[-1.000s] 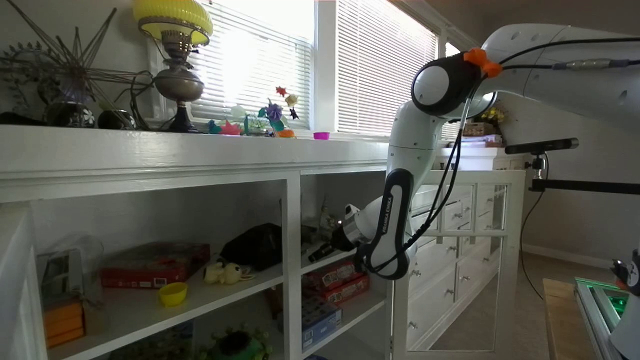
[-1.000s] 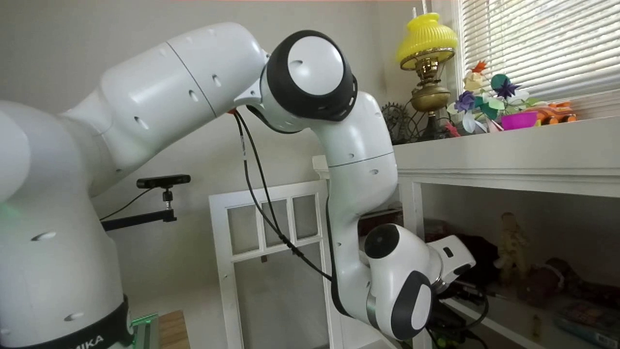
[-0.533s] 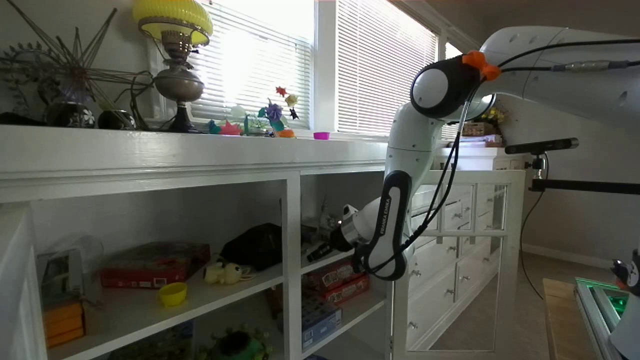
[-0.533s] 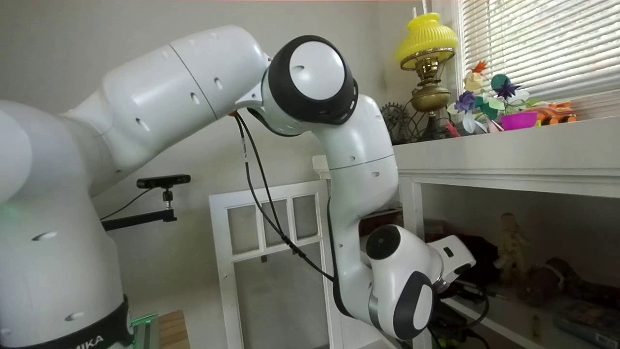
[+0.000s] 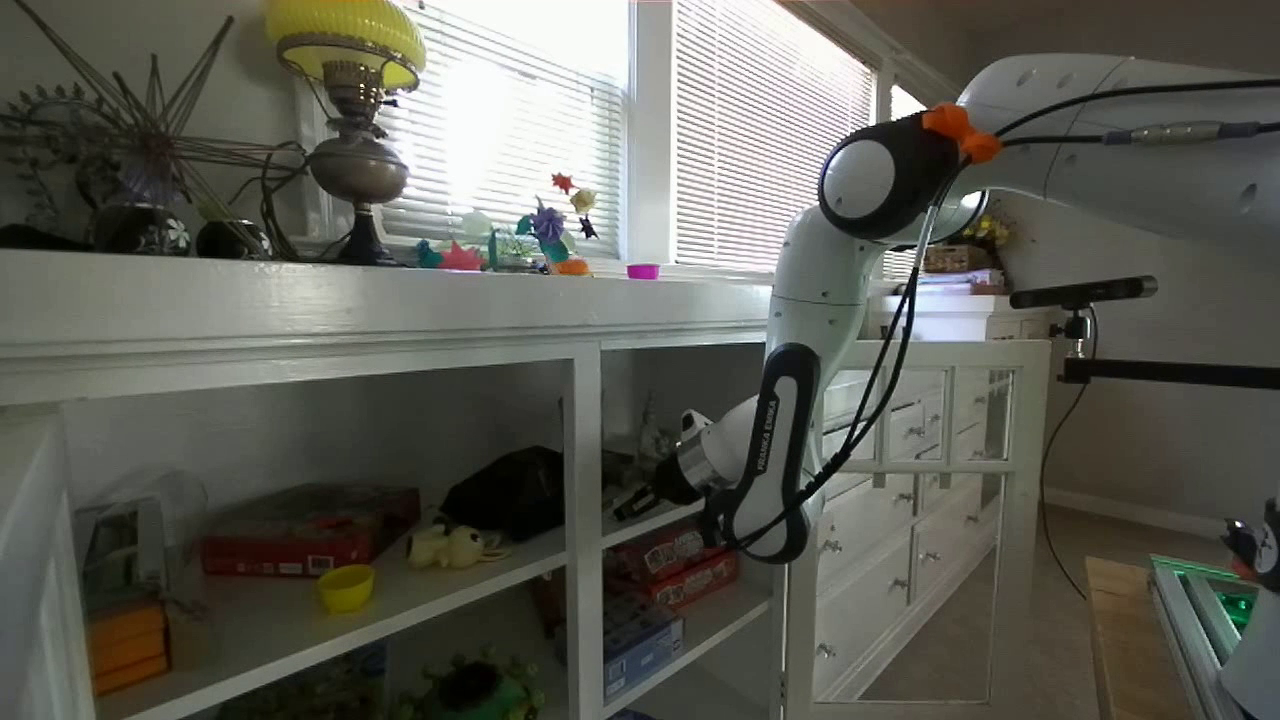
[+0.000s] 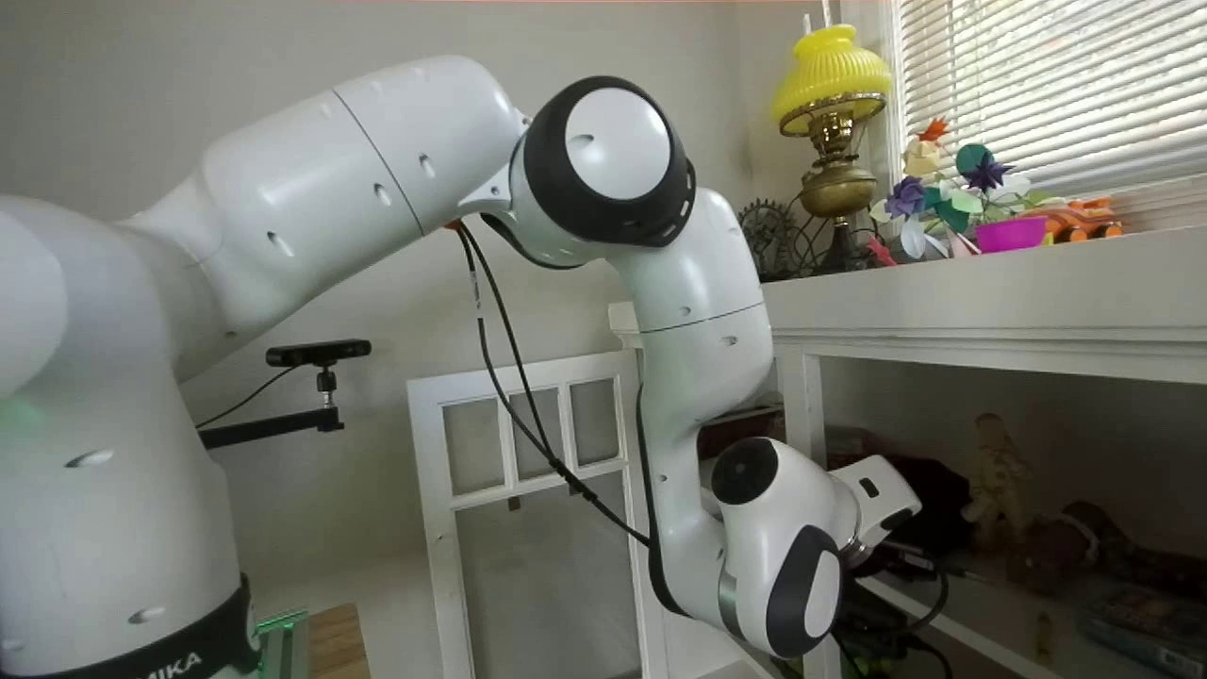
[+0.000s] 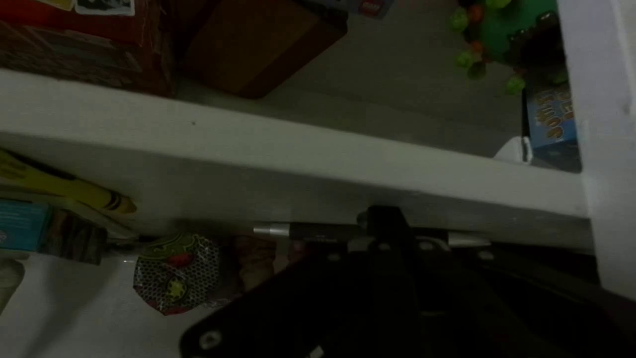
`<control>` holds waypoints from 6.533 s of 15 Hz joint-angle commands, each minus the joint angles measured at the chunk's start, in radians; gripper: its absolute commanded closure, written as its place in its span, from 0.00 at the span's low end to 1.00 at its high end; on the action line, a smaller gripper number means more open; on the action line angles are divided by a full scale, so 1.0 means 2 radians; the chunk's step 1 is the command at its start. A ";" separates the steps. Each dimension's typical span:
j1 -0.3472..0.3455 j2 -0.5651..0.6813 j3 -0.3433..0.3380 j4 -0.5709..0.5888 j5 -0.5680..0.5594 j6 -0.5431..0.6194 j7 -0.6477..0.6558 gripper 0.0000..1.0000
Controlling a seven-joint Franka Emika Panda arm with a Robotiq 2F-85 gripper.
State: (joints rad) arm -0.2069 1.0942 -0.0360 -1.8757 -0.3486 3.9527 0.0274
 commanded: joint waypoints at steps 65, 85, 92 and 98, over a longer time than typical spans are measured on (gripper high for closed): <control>-0.023 -0.101 0.023 -0.092 -0.057 -0.084 0.003 0.94; -0.209 -0.311 0.131 -0.345 -0.434 -0.149 0.075 0.94; -0.247 -0.376 0.127 -0.324 -0.699 -0.124 0.281 0.94; -0.215 -0.408 0.058 -0.238 -0.855 -0.022 0.470 0.94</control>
State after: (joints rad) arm -0.6798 0.3154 0.1485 -2.4460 -1.9056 3.8080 0.7726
